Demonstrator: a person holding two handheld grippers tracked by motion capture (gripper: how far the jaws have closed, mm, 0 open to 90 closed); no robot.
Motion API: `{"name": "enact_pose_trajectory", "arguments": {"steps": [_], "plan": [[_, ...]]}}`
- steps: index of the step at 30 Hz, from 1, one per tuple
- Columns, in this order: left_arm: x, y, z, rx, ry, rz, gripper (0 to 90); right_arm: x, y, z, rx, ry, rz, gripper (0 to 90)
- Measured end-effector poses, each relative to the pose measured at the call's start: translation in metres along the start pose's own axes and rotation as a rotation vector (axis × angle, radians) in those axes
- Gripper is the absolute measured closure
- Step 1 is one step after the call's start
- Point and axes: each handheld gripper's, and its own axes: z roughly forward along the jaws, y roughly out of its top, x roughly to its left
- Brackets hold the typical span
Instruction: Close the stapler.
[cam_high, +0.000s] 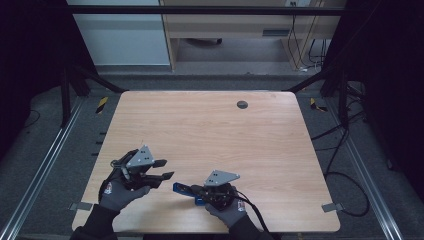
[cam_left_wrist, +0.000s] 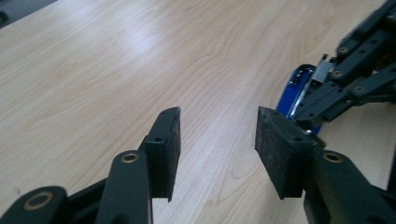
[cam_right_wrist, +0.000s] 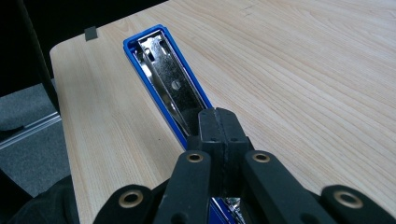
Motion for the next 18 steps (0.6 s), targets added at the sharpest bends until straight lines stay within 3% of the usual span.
{"name": "enact_pose_trajectory", "arguments": {"steps": [11, 18], "plan": [[0.002, -0.033, -0.002, -0.033, 0.155, -0.119, 53.5, 0.000, 0.000, 0.000, 0.001, -0.003, 0.000, 90.0], [-0.001, -0.054, 0.000, -0.038, 0.221, -0.177, 54.3, 0.000, 0.000, 0.000, 0.002, -0.002, -0.002, 90.0]]}}
